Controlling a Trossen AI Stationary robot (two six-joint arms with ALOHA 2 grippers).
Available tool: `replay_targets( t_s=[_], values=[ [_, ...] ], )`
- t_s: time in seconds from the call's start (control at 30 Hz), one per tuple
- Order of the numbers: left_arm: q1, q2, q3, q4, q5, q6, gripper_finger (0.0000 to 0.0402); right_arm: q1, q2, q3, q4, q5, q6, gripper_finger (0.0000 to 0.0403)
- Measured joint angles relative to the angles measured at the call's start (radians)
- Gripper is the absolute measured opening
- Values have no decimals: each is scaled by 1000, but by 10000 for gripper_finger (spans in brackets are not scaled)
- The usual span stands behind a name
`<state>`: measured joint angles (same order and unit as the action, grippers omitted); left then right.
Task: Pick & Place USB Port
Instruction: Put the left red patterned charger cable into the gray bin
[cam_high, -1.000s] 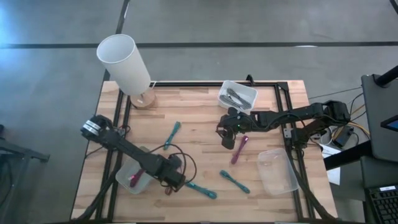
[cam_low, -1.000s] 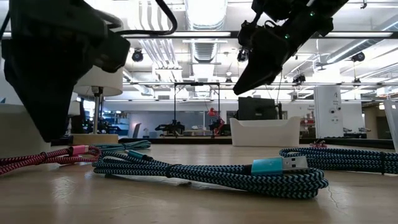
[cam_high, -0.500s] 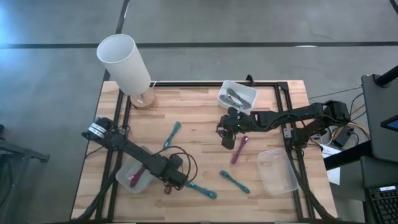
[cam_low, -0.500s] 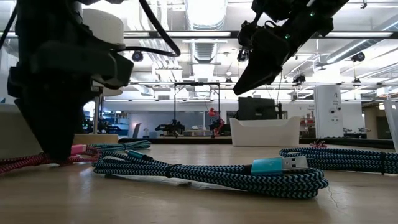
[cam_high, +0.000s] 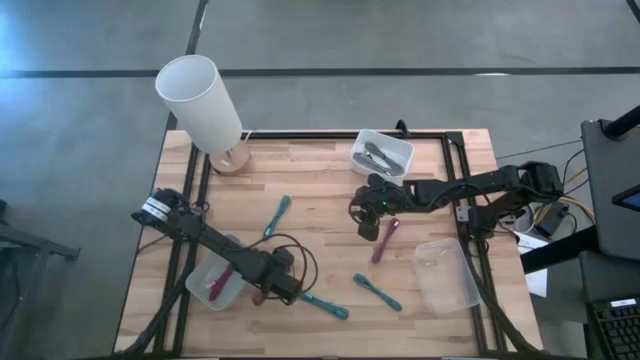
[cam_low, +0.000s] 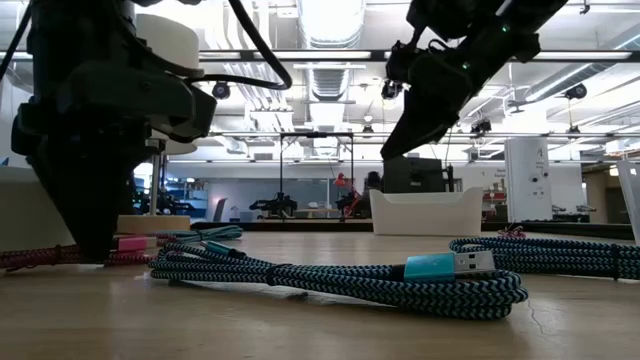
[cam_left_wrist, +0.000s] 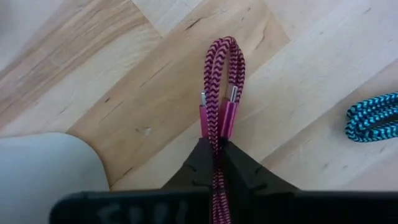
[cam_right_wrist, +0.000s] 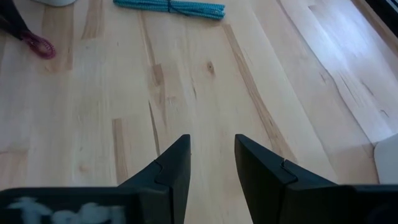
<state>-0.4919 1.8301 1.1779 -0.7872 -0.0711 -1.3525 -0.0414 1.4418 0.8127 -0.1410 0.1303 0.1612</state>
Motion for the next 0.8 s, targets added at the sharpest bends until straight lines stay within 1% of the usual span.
replay_targets(
  t_s=[0.2, 0.33, 0.53, 0.67, 0.8],
  values=[
    [0, 0, 34, 2, 9, -10, 21, 0, 0, -5, 2, 0, 0, 118],
    [0, 0, 75, -57, 7, 0, 16, 0, 0, -5, 2, 0, 0, 118],
    [0, 0, 162, -193, -4, 30, 16, 0, 0, -5, 3, 0, 0, 118],
    [0, 0, 236, -305, -32, 43, 16, 0, 0, -5, 4, 0, 1, 118],
    [-5, 0, 318, -417, -52, 92, 16, 0, 0, -5, 6, 0, 4, 118]
  ],
)
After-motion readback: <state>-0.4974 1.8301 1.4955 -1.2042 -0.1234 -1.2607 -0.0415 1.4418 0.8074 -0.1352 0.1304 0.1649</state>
